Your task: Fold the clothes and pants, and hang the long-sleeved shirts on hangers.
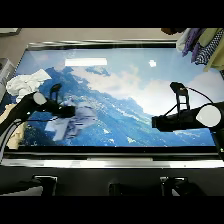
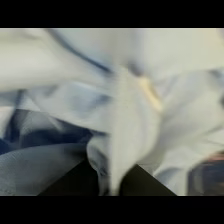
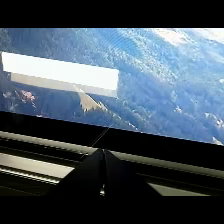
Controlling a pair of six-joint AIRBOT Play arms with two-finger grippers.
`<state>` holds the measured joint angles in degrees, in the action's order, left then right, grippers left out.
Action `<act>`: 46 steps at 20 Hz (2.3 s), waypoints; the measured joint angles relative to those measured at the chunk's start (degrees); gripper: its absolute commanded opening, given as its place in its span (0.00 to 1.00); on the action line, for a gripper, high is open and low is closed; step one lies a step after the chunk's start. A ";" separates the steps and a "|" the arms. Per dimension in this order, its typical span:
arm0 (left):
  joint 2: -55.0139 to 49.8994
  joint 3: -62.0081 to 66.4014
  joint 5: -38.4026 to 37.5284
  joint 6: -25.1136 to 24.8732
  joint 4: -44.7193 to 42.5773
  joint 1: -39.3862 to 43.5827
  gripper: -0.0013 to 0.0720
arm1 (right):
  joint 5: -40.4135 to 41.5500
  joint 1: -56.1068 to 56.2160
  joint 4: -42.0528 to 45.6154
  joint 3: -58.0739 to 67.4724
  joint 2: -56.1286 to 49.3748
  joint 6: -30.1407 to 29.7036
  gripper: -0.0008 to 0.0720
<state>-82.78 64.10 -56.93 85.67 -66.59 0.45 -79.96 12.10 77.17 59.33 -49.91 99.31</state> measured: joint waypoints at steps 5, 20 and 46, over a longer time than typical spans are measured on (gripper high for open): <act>-5.20 10.36 7.96 5.35 5.70 19.80 0.04 | -3.45 -0.04 3.50 0.02 2.27 1.86 0.07; -4.70 18.64 -11.47 10.32 0.37 7.74 0.76 | 3.41 -15.82 2.38 -1.99 -2.45 4.94 0.44; 7.26 -20.44 -9.38 -9.01 19.54 -20.37 0.77 | 23.26 -7.26 -37.20 -6.82 -37.92 -28.81 0.06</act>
<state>-75.53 43.66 -66.30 76.66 -47.05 -19.92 -56.71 4.84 39.97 52.51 -87.83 70.50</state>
